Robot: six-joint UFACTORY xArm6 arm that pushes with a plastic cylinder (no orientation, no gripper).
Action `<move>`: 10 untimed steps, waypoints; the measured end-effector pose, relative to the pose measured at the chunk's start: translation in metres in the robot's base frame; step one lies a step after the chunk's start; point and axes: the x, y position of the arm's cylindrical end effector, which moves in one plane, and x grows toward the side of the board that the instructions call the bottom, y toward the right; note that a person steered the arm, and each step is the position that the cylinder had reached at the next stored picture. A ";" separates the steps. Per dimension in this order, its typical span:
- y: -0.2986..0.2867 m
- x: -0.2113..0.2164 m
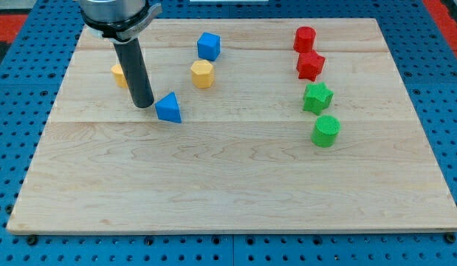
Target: Slide the yellow heart towards the center
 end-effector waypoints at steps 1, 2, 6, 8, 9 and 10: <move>0.042 0.000; 0.065 0.000; -0.021 -0.110; -0.028 -0.064; -0.028 -0.042; -0.040 -0.069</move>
